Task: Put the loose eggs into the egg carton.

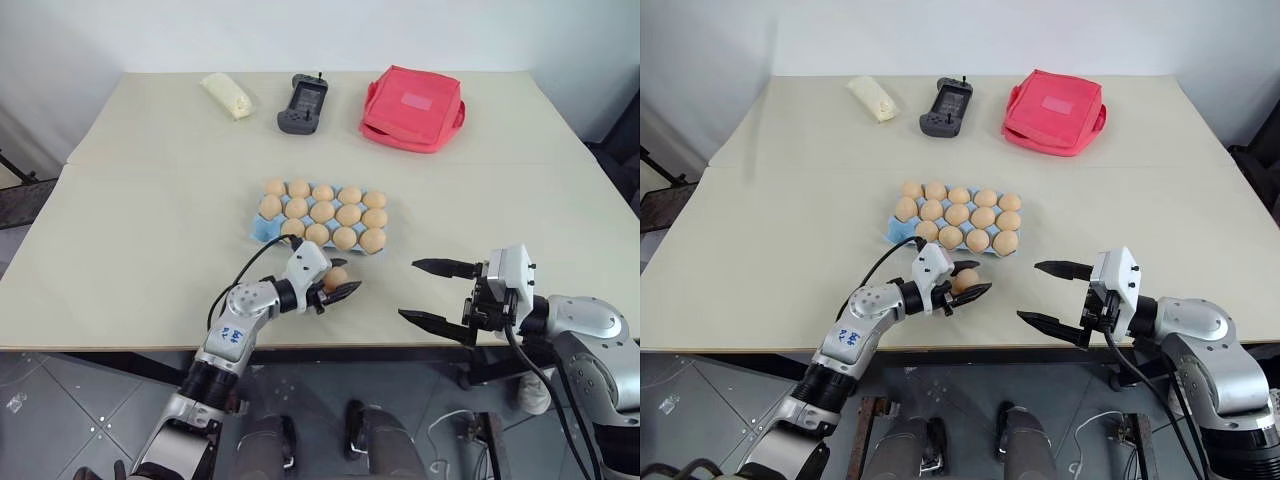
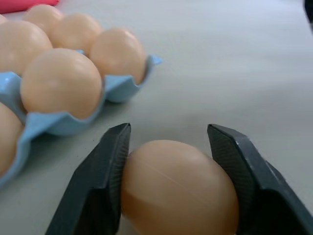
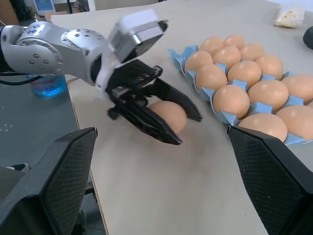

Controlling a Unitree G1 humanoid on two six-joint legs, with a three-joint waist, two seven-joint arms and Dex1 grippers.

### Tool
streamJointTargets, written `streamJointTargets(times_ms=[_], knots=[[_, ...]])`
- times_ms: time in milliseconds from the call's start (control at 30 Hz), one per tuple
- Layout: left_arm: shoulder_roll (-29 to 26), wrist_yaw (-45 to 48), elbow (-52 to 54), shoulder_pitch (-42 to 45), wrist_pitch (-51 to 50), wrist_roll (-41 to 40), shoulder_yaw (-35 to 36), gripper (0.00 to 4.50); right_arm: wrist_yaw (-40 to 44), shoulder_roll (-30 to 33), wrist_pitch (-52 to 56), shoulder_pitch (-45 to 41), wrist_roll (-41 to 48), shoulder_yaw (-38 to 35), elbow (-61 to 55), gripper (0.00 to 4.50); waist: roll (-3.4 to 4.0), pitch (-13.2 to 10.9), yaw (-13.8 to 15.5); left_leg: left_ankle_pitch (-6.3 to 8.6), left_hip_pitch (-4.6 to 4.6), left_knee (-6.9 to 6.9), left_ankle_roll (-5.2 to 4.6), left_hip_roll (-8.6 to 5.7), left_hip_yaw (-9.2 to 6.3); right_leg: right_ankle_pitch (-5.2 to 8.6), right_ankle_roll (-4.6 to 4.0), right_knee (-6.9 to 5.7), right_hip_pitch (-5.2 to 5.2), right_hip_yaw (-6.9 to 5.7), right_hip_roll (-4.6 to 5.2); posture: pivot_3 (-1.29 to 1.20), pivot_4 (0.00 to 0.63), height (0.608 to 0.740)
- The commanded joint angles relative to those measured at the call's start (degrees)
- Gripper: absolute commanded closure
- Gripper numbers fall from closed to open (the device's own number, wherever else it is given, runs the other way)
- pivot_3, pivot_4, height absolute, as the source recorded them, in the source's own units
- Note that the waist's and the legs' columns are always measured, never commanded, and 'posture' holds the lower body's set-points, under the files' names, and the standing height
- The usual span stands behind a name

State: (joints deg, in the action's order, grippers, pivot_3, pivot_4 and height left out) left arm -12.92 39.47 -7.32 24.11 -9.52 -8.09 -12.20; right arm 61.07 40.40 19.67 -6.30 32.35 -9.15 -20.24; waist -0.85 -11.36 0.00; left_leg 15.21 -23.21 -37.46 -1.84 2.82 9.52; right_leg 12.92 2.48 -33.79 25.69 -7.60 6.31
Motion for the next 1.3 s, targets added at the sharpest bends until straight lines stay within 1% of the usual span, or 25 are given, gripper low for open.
streamJointTargets(times_ms=[33,67,100,167,267,300,400,533,633,667,700,733,800,833,900,1000,1100,1167,1300], knots=[[-3.4,4.3,6.1,-0.5,0.5,-7.4,6.9,2.27,0.1,-0.7,-0.7,-1.4,1.1,0.8,-1.0,0.0,-0.01,0.0,-0.1,0.0,0.0,-0.01,0.01,0.0,-0.01,0.0,0.0,-0.01,0.0,0.0,0.0,0.0,0.15,0.74],[-4.7,5.8,7.5,-0.3,-0.4,-10.3,9.2,2.27,0.2,-0.9,-0.8,-1.8,1.0,1.2,-0.7,0.0,-0.01,0.0,-0.1,0.01,-0.01,-0.04,0.02,0.03,-0.01,0.0,-0.02,-0.01,0.0,0.0,-0.01,0.0,0.15,0.74],[-5.9,6.4,8.0,0.3,-0.6,-11.5,10.9,2.27,0.3,-1.0,-0.9,-2.2,0.9,1.5,-0.4,0.0,-0.01,0.0,-0.2,0.0,0.0,-0.04,0.02,0.04,-0.01,0.0,-0.03,-0.01,0.0,0.01,-0.02,0.0,0.15,0.74],[-7.5,6.2,7.8,1.6,-0.7,-12.3,13.0,2.27,0.3,-1.1,-1.1,-2.7,0.7,2.0,0.1,0.0,0.0,0.0,0.0,-0.02,0.01,-0.05,0.02,0.04,-0.04,0.0,-0.05,-0.01,-0.04,0.01,-0.02,0.0,0.15,0.74],[-10.3,6.2,2.1,5.3,1.3,-10.4,15.0,2.27,0.0,-1.8,-1.5,-4.2,0.6,2.7,1.1,0.0,-0.01,0.0,0.2,-0.03,0.01,-0.1,0.02,-0.01,-0.11,0.0,-0.03,0.02,-0.11,-0.02,0.0,0.0,0.15,0.74],[-10.6,5.5,-2.5,7.6,4.1,-8.4,14.9,2.27,-0.8,-2.8,-1.0,-5.0,1.1,2.7,1.5,0.0,0.0,0.0,0.3,-0.03,-0.01,-0.12,0.01,-0.02,-0.1,-0.01,-0.01,0.03,-0.12,-0.03,0.01,0.0,0.15,0.74],[-9.6,3.8,-15.7,13.5,10.9,-5.1,14.7,2.27,-1.3,-4.2,-0.7,-6.8,1.0,3.8,2.3,0.0,-0.01,0.0,0.7,-0.01,-0.04,-0.15,-0.05,-0.07,-0.08,-0.06,0.06,0.07,-0.13,-0.09,0.06,0.0,0.15,0.74],[-7.8,2.8,-27.7,18.8,17.2,-3.1,14.6,2.27,-1.6,-4.9,-0.9,-8.9,0.7,4.5,3.0,0.0,-0.01,0.0,0.9,0.08,-0.05,-0.18,-0.21,-0.08,-0.04,-0.11,0.14,-0.01,-0.09,-0.17,0.11,0.0,0.15,0.74],[-6.9,3.5,-33.6,21.3,20.2,-2.3,14.4,2.27,-2.0,-5.3,-1.1,-9.6,0.6,4.7,3.2,0.0,-0.01,0.0,0.9,0.14,-0.08,-0.24,-0.42,-0.05,-0.01,-0.11,0.17,-0.02,-0.07,-0.22,0.1,0.0,0.15,0.74],[-6.6,4.2,-34.4,21.7,20.3,-2.7,14.6,1.77,-2.2,-5.5,-1.1,-9.5,0.6,4.9,3.0,0.0,-0.01,0.0,0.9,0.18,-0.08,-0.24,-0.44,-0.05,0.0,-0.1,0.18,-0.02,-0.07,-0.23,0.09,0.0,0.15,0.74],[-6.5,4.5,-34.6,21.9,20.6,-3.0,14.7,1.6,-2.3,-5.6,-1.1,-9.4,0.6,5.0,2.8,0.0,-0.01,0.0,0.9,0.22,-0.08,-0.24,-0.45,-0.04,0.01,-0.08,0.21,-0.01,-0.07,-0.25,0.09,0.0,0.15,0.74],[-6.7,3.1,-34.2,21.9,21.8,-2.3,14.9,1.33,-2.5,-5.7,-1.0,-9.2,0.7,5.0,2.4,0.0,-0.01,0.0,0.8,0.25,-0.08,-0.24,-0.47,-0.04,0.04,-0.07,0.22,-0.01,-0.07,-0.26,0.09,0.0,0.15,0.74],[-8.5,2.7,-30.4,20.4,21.6,-2.5,15.7,0.69,-2.7,-5.5,-0.8,-8.8,1.1,4.6,1.6,0.0,-0.01,0.0,0.7,0.27,-0.07,-0.24,-0.49,-0.04,0.1,-0.07,0.24,0.0,-0.06,-0.27,0.09,0.0,0.15,0.74],[-9.7,3.5,-27.6,19.1,20.5,-3.4,16.3,0.45,-2.7,-5.3,-0.8,-8.7,1.2,4.3,1.6,0.0,-0.01,0.0,0.5,0.28,-0.07,-0.24,-0.5,-0.04,0.13,-0.07,0.25,0.0,-0.05,-0.26,0.09,0.0,0.15,0.74],[-12.6,6.0,-22.4,15.9,17.9,-5.6,17.4,0.45,-2.6,-5.0,-1.1,-8.7,1.2,3.8,2.3,0.0,-0.01,0.0,-0.3,0.29,-0.06,-0.25,-0.5,-0.03,0.16,-0.07,0.25,-0.02,-0.03,-0.23,0.09,0.0,0.15,0.74],[-18.4,10.5,-16.0,10.4,14.3,-7.7,19.0,0.45,-2.0,-4.7,-1.9,-8.8,0.7,3.5,4.1,0.0,-0.01,0.0,-0.8,0.3,0.02,-0.23,-0.47,0.03,0.2,-0.06,0.23,-0.08,-0.02,-0.2,0.04,0.0,0.15,0.74],[-23.9,12.6,-12.2,5.4,11.2,-8.9,21.3,0.45,-1.2,-4.6,-3.0,-9.3,-0.1,3.4,6.5,0.0,-0.01,0.0,-1.0,0.44,0.04,-0.23,-0.18,0.05,0.19,-0.04,0.19,-0.12,-0.01,-0.2,0.03,0.0,0.15,0.74],[-27.3,14.5,-9.6,1.2,10.6,-9.1,22.5,0.45,-0.9,-4.7,-4.2,-10.0,-1.2,3.2,9.1,0.0,-0.01,0.0,-0.9,0.45,0.05,-0.24,-0.17,0.04,0.19,-0.04,0.19,-0.12,-0.01,-0.18,0.05,0.0,0.15,0.74],[-29.8,15.3,-5.5,-5.1,9.8,-9.8,24.5,0.45,-1.4,-5.0,-6.6,-11.2,-2.9,2.6,13.9,0.0,-0.01,0.0,-0.8,0.47,0.03,-0.22,-0.16,0.01,0.21,-0.04,0.19,-0.05,0.0,-0.02,0.15,0.0,0.15,0.74]])
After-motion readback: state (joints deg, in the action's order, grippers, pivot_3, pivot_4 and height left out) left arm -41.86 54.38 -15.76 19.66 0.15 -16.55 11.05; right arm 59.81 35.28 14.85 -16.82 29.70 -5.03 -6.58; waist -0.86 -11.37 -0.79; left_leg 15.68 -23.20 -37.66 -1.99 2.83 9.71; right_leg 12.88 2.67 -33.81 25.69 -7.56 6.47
